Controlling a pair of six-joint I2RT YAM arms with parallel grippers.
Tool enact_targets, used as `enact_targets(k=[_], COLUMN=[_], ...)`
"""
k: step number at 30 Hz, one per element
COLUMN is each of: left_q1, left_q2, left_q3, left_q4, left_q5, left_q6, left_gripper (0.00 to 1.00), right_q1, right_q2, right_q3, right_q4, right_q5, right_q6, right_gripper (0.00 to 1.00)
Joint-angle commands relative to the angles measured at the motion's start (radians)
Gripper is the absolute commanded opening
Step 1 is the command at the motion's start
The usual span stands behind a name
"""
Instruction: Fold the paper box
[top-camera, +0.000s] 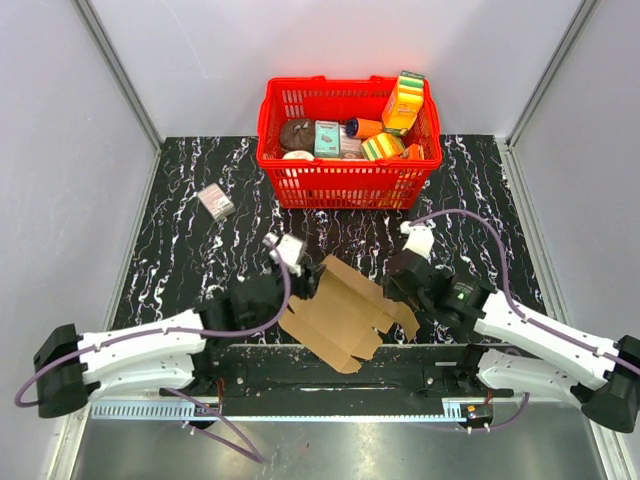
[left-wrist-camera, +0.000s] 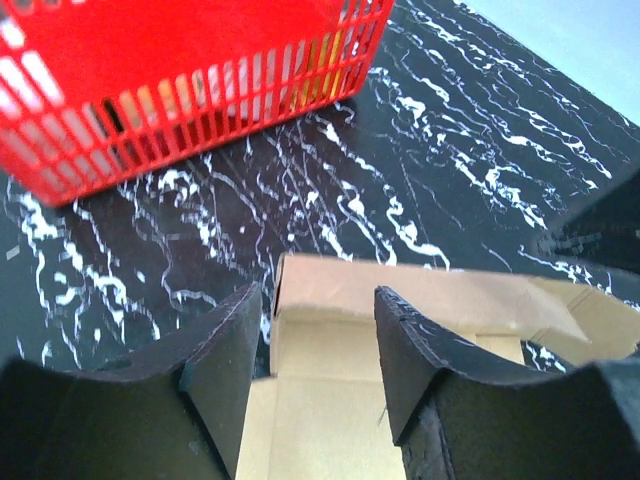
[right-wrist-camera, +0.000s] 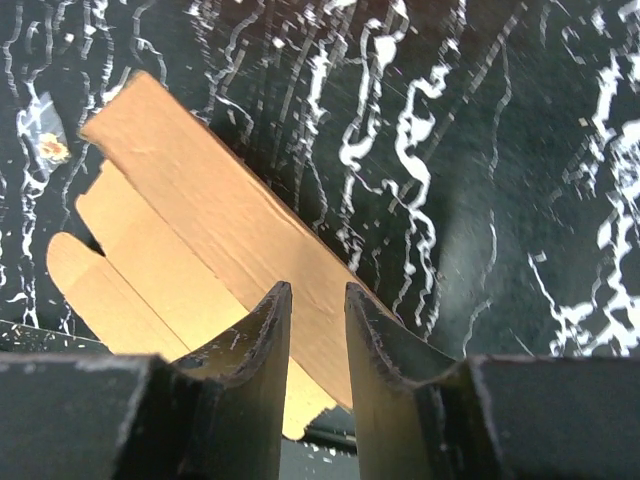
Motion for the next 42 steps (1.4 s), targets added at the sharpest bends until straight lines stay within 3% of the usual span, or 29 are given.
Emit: enact_targets(k=[1, 2, 6, 11, 19, 36, 42], left_q1=[0.074, 0.096, 0.146, 0.148, 0.151, 0.179, 0.2], left_q2=[0.135, 0.199, 0.349, 0.47, 0.421, 0.364, 0.432], left_q3=[0.165, 0.188, 0.331, 0.445, 0.416, 0.356, 0.426], left_q4=[0.022, 0.025, -0.008, -0.073, -0.099, -0.05, -0.027], left_q5=[0.158, 0.243, 0.357, 0.425, 0.404, 0.391, 0.483], left_q6=[0.115, 0.116, 0.155, 0.204, 0.247, 0.251, 0.274], left_gripper=[0.51, 0.5, 0.48, 0.45, 0.45, 0.45, 0.45], right_q1=[-0.004, -0.004, -0.004, -0.004, -0.004, -0.016, -0.016], right_q2=[-0.062, -0.076, -0.139, -0.119, -0.039, 0.071, 0.079], right_q3=[0.049, 0.05, 0.068, 0.147, 0.151, 0.042, 0.041], right_q4=[-0.204, -0.215, -0.325, -0.478, -0.591, -0.465, -0.472], right_q5=[0.069, 0.068, 0.065, 0.007, -0.101, -0.17, -0.155], right_q6=[0.179, 0.192, 0.248, 0.248, 0.199, 0.189, 0.212], right_gripper=[0.34, 0.34, 0.34, 0.46, 0.54, 0.53, 0.53])
